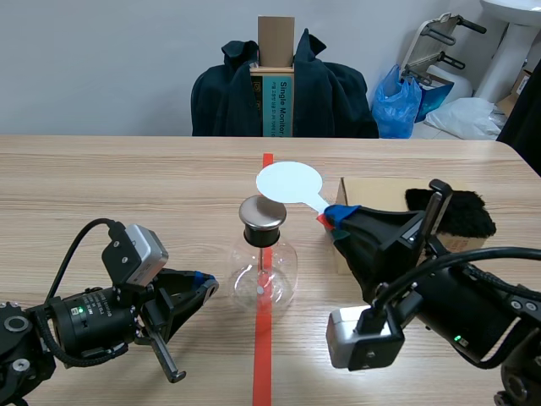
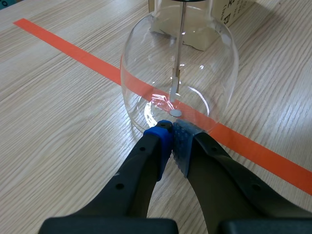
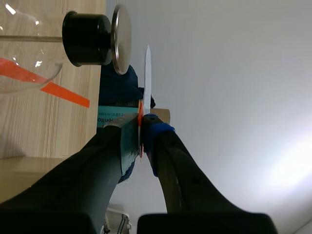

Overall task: Do the electroscope experiment.
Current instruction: 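Move the plate toward and away from the electroscope, then hold the plate still at the electroscope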

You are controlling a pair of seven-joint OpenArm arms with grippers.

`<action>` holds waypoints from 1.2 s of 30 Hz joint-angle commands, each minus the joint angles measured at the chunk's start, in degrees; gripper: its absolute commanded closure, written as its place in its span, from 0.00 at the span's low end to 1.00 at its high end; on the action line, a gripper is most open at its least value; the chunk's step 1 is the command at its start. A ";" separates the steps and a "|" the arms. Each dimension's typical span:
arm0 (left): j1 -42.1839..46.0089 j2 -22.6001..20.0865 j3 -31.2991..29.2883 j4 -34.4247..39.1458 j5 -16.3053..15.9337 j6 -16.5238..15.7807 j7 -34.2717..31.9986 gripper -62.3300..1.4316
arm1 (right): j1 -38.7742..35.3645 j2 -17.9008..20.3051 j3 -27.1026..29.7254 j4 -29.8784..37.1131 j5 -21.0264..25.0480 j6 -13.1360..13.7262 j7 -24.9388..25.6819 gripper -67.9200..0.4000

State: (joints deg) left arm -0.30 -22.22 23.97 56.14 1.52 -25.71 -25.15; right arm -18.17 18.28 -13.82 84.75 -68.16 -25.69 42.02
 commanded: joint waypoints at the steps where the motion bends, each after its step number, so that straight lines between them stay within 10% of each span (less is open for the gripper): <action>1: 0.15 0.28 -0.09 1.51 -0.37 -0.11 -0.79 0.93 | 0.07 0.44 0.37 1.09 -0.04 -0.42 0.35 0.98; 36: 0.15 0.28 -0.09 1.51 -0.37 -0.11 -0.79 0.93 | 0.07 0.44 0.37 1.09 -0.70 -0.37 2.34 0.98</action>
State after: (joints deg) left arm -0.30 -22.22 23.97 56.14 1.52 -25.71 -25.15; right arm -18.17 18.28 -13.82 84.75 -69.25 -25.67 44.18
